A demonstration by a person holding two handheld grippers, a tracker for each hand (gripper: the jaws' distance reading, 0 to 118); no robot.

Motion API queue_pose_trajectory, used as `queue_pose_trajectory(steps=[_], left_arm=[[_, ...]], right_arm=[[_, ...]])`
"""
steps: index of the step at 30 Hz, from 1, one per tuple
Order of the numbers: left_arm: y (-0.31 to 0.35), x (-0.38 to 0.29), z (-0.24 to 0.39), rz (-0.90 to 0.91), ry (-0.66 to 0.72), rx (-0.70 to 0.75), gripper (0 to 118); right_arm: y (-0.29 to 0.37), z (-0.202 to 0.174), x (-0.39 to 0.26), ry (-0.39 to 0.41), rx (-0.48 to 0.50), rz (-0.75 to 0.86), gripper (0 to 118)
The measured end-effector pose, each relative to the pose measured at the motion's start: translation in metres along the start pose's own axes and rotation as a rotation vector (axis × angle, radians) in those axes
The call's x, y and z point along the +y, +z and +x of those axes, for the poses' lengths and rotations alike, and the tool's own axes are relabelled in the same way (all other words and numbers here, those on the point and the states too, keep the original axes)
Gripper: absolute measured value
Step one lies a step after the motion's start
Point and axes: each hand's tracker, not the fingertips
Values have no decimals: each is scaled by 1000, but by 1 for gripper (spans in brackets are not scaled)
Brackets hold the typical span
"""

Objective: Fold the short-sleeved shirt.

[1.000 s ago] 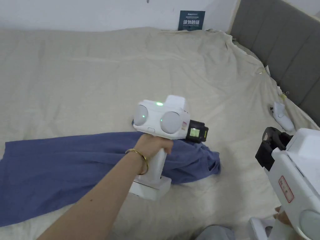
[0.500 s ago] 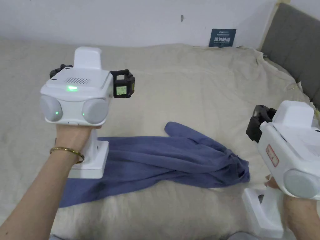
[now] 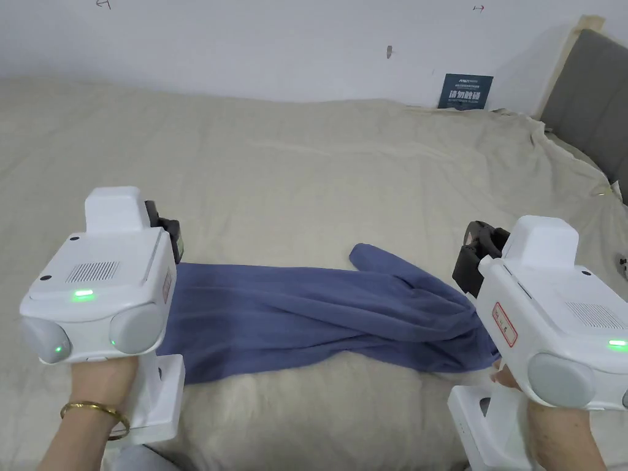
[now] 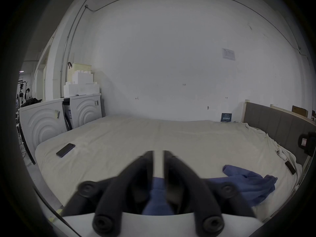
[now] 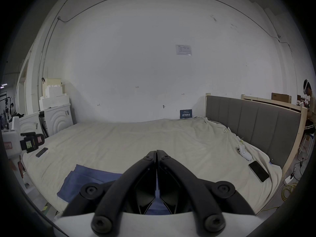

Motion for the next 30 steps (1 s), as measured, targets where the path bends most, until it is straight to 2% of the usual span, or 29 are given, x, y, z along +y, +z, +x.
queue_pose_trajectory(steps=[24, 30], left_arm=[[6, -12, 9, -11, -24, -47, 0], [4, -11, 12, -8, -29, -53, 0]], right_arm=[[2, 9, -8, 14, -6, -8, 0], [-26, 29, 12, 31, -36, -70, 0]])
